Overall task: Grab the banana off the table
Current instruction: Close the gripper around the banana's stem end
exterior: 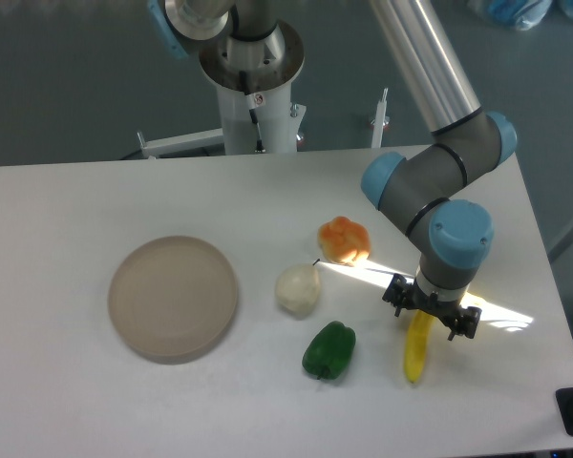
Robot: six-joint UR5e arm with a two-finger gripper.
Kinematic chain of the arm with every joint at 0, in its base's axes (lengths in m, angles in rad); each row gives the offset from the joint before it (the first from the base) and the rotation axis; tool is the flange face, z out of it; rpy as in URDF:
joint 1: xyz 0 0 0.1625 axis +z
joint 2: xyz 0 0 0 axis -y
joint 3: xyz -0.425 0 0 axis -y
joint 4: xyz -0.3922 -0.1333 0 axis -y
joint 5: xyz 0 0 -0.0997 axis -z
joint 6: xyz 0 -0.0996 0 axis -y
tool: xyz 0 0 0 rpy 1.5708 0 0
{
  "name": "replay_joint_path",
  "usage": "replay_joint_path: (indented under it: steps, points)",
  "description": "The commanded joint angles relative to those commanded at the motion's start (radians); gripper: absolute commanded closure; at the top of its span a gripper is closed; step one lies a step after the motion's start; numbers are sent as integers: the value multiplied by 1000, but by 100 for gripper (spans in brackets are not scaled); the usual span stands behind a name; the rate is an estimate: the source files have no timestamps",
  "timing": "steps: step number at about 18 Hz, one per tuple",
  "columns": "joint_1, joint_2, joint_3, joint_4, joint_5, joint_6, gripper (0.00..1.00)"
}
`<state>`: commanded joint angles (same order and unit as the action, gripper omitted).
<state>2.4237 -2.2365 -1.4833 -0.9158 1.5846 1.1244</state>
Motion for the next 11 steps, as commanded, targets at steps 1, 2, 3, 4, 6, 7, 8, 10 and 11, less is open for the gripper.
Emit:
replay_joint_path:
  steps: [1,2,3,4,6,7,8,10,11]
  points:
    - [0,0,-5,3,2,-2,0]
    - [0,0,-6,3,2,-2,0]
    - [0,2,-11,2,3,-14,0]
    - [0,2,-12,2,3,-17,0]
    - [0,3,-12,2,3,-17,0]
    - [0,3,-11,2,3,-14,4]
    - [0,3,-11,2,3,-11,20]
    - [2,5,-11,0,3,-3,57]
    - [2,5,-11,-1,3,-3,65]
